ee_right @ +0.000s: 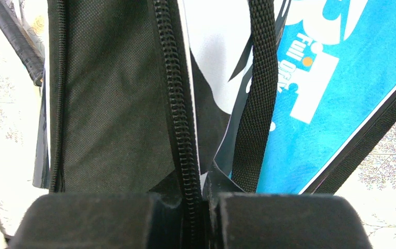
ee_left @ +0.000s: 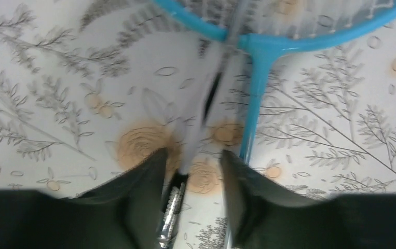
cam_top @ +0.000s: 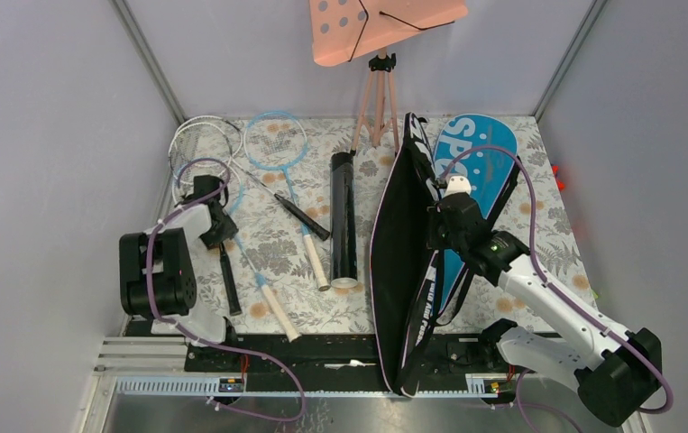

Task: Pack up the badminton gear
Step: Pick up the racket from the center of the board.

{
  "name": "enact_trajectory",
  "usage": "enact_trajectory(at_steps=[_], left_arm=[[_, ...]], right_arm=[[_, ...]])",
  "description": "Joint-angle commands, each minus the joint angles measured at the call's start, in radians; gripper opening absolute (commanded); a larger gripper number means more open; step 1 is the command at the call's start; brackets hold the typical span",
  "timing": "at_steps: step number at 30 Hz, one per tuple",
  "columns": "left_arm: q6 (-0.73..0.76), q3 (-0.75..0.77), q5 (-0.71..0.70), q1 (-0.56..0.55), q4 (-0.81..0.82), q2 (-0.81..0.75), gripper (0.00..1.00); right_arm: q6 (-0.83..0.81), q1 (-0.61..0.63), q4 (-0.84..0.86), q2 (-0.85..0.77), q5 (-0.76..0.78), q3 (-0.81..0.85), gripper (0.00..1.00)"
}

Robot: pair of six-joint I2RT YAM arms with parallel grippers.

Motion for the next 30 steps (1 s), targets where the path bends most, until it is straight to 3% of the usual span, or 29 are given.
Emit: enact_trajectory(at_steps=[1,3,8,14,26,30], left_arm=[[0.033,0.09,-0.006,-0.07,-0.027,0.079,0.28],[0.034,0.125,-0.036,-0.092,-0.047,0.1,0.0],[0.04,0.146,-0.285,-0.218,-0.102,0.022,0.0],[0.025,0.185,-0.471,-0.382,-0.203,-0.136,0.0],[-0.021,0.073,-0.376,-0.617,-0.181,-0.572,0.0],[-0.032,0.003,-0.28,-0.695,-0.09,-0.664,0.0]], right_arm=[[-0.017,-0.007,0.074,-0.035,0.045,-0.004,0.0],[-0.017,-0.006,0.068,-0.035,0.048,0.0,0.0],[-0.018,-0.007,0.042,-0.038,0.084,0.021,0.0],[-0.023,-0.007,-0.039,-0.02,0.174,0.09,0.0],[-0.088,-0.094,-0.139,0.082,0.281,0.3,0.0],[-0.07,-0.144,-0.139,0.137,0.284,0.333,0.0]])
